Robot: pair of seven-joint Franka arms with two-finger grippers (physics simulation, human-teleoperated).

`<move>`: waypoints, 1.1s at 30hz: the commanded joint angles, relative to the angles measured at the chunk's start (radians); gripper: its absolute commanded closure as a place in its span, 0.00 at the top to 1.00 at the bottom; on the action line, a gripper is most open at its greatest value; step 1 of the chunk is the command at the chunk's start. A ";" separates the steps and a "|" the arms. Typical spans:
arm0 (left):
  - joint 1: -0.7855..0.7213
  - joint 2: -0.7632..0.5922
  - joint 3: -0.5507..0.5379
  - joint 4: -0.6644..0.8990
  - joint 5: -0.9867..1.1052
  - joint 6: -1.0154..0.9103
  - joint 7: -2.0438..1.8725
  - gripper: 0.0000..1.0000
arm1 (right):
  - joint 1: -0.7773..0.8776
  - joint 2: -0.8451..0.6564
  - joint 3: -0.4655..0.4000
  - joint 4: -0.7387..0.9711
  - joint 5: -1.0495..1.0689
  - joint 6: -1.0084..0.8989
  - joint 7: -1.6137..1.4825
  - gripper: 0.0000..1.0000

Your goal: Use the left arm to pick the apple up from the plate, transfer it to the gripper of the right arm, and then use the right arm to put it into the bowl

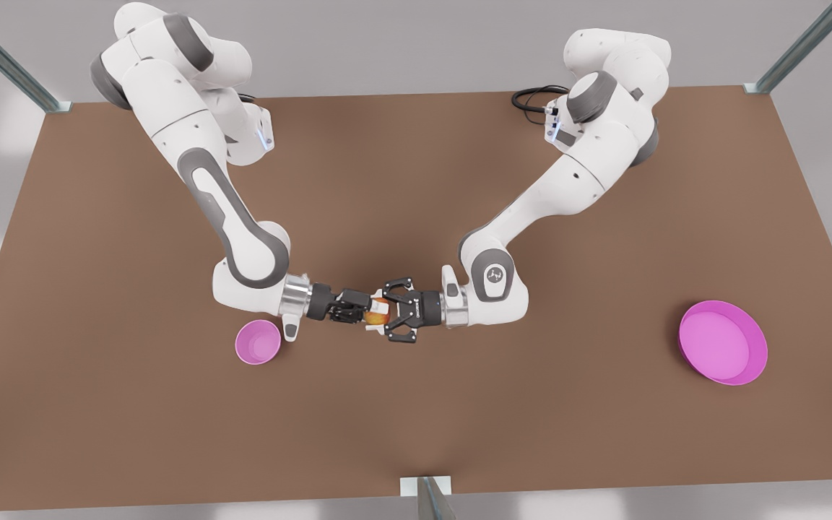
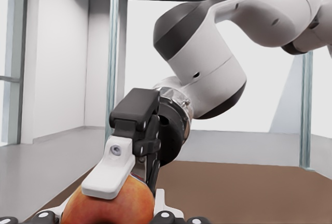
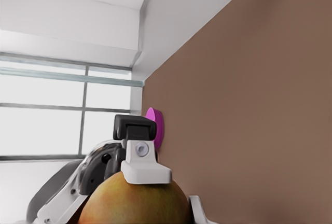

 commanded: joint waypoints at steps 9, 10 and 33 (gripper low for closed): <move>0.000 -0.003 -0.001 0.000 0.004 -0.005 0.070 0.99 | -0.006 0.000 -0.001 0.001 -0.007 0.003 -0.050 0.66; 0.000 -0.003 -0.001 0.000 0.004 -0.005 0.070 0.99 | -0.008 0.000 -0.001 0.000 -0.008 -0.002 -0.052 0.66; 0.069 -0.884 0.719 -0.425 1.556 -0.585 -2.277 1.00 | -0.405 -0.003 -0.017 -0.048 -0.755 -0.117 -0.162 0.68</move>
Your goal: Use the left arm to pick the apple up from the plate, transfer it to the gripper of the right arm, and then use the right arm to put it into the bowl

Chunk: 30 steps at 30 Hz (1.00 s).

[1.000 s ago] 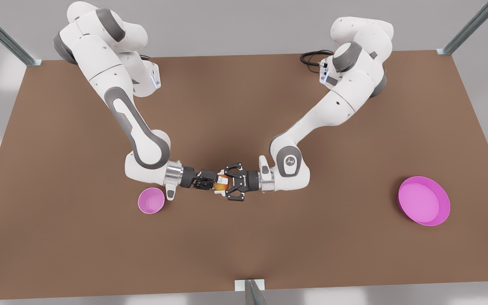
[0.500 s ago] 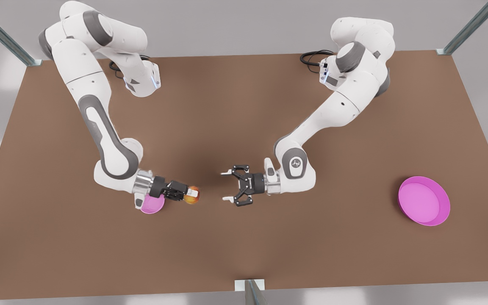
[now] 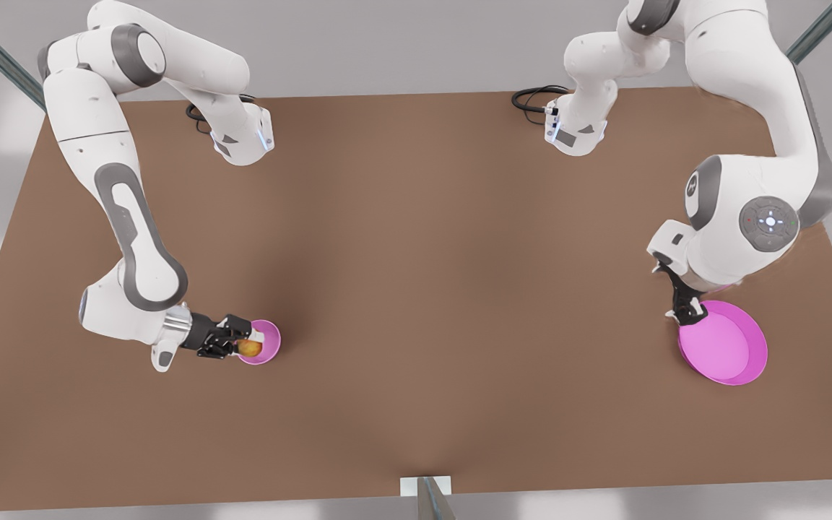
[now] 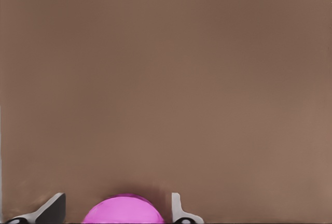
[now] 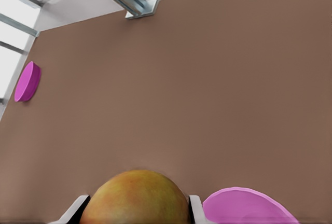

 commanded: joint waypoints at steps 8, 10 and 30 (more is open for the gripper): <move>-0.063 0.055 0.119 0.116 -0.103 -0.094 -1.269 1.00 | -0.030 0.009 0.000 -0.005 -0.116 -0.034 -0.061 0.70; -0.065 0.060 0.119 0.116 -0.103 -0.094 -1.271 1.00 | -0.031 0.009 0.000 -0.005 -0.116 -0.035 -0.061 0.93; -0.063 0.119 0.118 0.193 -0.105 -0.079 -1.440 1.00 | 0.395 -0.465 -0.409 0.201 -0.805 -0.598 0.893 1.00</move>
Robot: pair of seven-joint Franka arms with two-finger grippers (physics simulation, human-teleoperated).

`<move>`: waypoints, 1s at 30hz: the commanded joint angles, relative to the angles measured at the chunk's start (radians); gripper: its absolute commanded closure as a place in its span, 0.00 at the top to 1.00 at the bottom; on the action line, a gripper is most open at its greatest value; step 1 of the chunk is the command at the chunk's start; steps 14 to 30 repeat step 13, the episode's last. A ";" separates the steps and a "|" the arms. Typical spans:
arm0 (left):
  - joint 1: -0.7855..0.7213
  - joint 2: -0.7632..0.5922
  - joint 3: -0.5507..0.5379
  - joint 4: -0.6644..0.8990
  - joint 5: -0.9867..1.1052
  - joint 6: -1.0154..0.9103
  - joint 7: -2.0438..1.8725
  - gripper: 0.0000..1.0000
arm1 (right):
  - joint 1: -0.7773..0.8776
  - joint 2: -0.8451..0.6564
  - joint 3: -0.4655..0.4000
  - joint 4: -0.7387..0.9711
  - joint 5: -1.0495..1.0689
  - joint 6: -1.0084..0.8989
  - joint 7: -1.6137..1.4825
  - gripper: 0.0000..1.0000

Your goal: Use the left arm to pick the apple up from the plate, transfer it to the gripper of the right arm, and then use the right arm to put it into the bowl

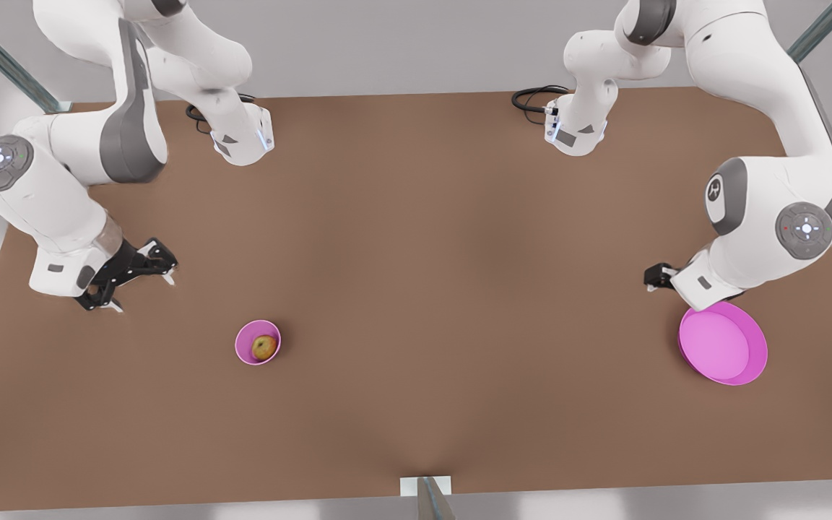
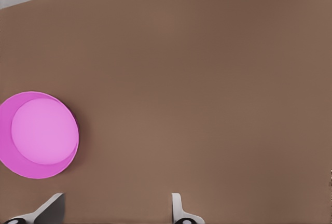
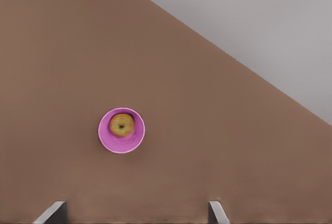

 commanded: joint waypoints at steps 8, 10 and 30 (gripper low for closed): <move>-0.002 0.011 -0.002 0.019 0.000 0.005 -0.344 1.00 | -0.035 0.108 0.023 0.176 0.002 -0.237 0.578 1.00; -0.002 0.011 -0.002 0.019 0.000 0.005 -0.344 1.00 | -0.032 0.108 0.026 0.176 -0.002 -0.236 0.576 1.00; -0.002 0.011 -0.001 0.019 0.000 0.005 -0.344 1.00 | -0.035 0.111 0.025 0.176 -0.001 -0.211 0.578 1.00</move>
